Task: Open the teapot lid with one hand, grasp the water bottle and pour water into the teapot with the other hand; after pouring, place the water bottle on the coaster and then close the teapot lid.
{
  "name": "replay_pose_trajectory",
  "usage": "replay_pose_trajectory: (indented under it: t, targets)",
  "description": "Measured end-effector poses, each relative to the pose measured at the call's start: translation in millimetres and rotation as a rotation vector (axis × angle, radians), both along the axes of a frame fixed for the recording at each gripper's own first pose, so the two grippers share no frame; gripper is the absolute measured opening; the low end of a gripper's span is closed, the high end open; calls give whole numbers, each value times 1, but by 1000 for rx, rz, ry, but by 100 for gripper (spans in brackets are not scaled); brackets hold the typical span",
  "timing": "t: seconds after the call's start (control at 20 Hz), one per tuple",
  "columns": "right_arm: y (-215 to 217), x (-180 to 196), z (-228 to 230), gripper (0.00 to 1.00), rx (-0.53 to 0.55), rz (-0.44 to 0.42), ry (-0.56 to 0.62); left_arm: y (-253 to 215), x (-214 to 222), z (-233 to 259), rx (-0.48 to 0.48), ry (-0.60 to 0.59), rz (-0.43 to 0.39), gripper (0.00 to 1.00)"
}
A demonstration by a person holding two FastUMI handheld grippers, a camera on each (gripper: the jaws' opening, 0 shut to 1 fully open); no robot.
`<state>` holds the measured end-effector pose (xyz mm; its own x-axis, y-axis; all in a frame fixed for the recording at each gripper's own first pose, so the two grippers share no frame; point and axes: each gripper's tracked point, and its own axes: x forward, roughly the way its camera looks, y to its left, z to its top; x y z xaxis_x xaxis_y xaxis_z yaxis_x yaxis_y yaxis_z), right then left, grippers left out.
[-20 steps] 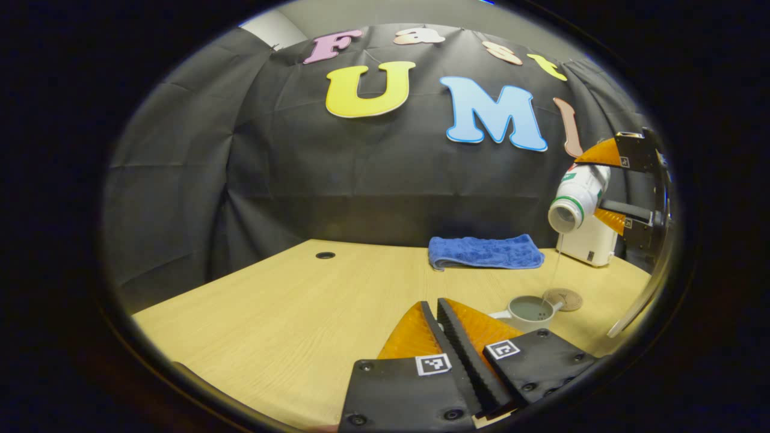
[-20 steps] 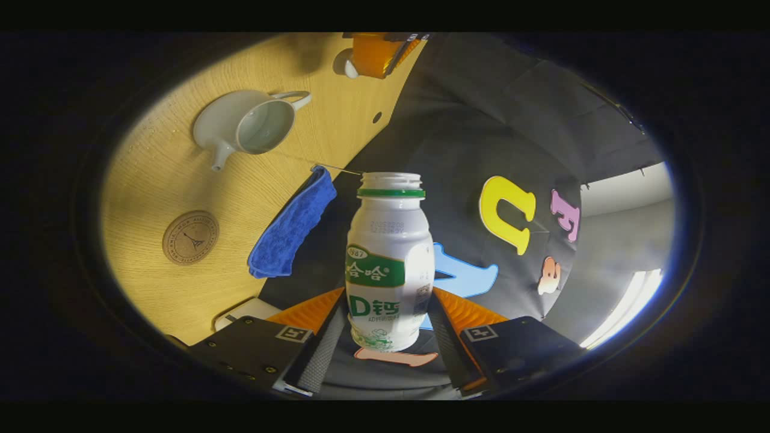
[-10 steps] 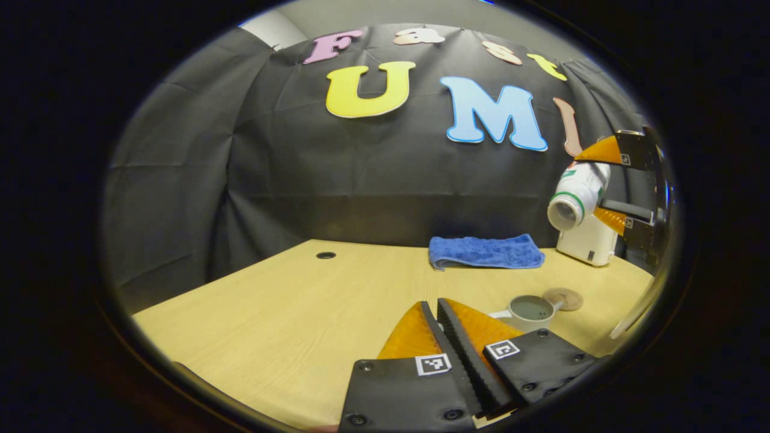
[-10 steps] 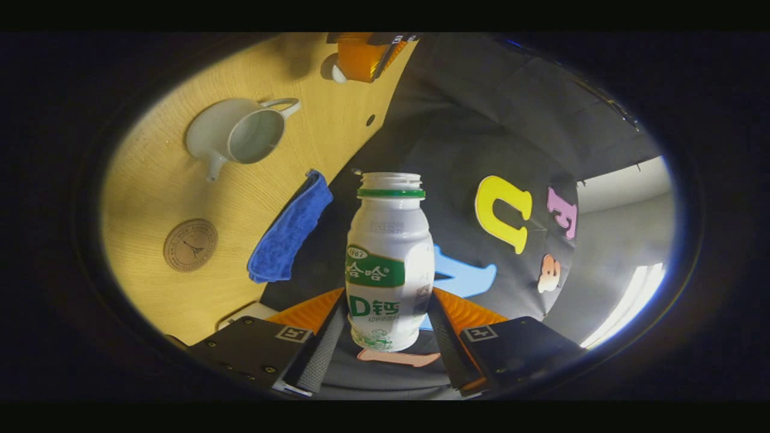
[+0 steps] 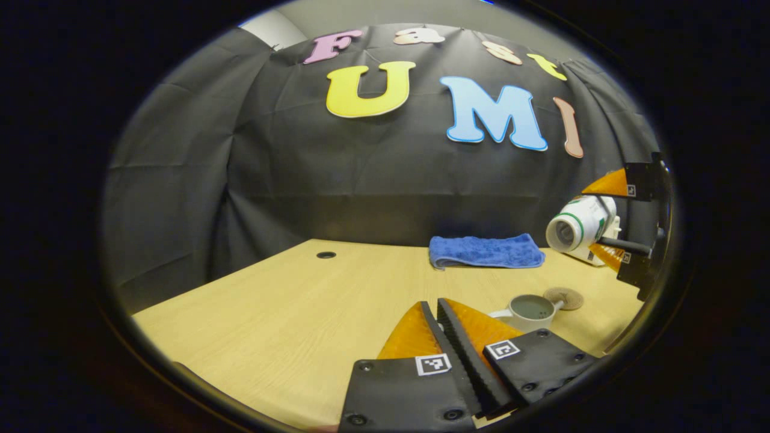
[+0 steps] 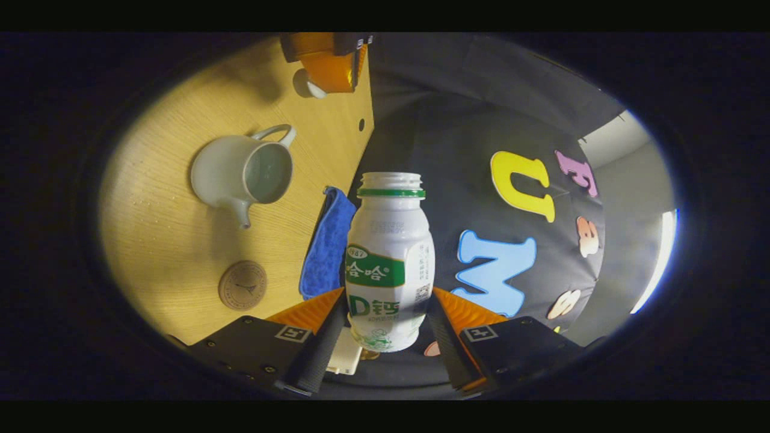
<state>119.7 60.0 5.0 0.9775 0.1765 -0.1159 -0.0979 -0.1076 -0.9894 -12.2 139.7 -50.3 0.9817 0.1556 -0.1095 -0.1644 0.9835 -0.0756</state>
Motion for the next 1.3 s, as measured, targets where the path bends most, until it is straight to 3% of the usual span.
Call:
replay_pose_trajectory:
  t: [0.25, 0.9, 1.3]
  targets:
    - [-11, -1, -25, 76, 145, -61, 91, -1, 0, 1, 0, -3, -2, 9]
    - [-35, -17, -60, 77, 669, -236, 282, -24, 5, 9, -5, -19, -61, 9]
    - [-60, -26, -63, 77, 794, -285, 284, -65, 22, 28, 1, -51, -133, 9]
